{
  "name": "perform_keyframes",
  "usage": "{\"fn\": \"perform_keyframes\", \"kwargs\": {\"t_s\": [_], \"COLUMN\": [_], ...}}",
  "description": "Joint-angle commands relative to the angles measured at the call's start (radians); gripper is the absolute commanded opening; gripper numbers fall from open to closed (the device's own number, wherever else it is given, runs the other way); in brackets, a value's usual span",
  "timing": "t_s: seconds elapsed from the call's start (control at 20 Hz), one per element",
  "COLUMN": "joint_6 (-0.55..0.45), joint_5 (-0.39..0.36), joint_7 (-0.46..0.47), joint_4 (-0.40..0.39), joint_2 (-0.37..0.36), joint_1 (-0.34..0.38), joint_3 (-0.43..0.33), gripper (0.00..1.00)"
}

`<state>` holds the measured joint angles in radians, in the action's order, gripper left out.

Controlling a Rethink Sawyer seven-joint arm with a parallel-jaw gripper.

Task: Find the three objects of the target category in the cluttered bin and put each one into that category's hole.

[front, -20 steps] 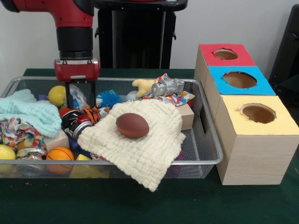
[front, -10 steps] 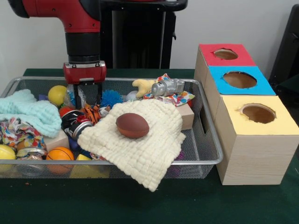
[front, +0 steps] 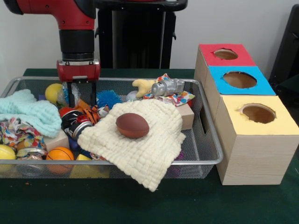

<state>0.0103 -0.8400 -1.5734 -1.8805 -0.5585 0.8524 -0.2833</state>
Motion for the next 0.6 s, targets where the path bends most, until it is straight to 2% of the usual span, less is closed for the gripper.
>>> {"fn": "perform_keyframes", "kwargs": {"t_s": [0.05, 0.6], "joint_6": [-0.145, -0.202], "joint_5": [0.052, 0.106], "joint_7": [-0.028, -0.011], "joint_4": [-0.033, -0.017], "joint_2": [-0.06, -0.073], "joint_1": [0.028, 0.045], "joint_3": [-0.134, -0.188], "gripper": [1.0, 1.0]}}
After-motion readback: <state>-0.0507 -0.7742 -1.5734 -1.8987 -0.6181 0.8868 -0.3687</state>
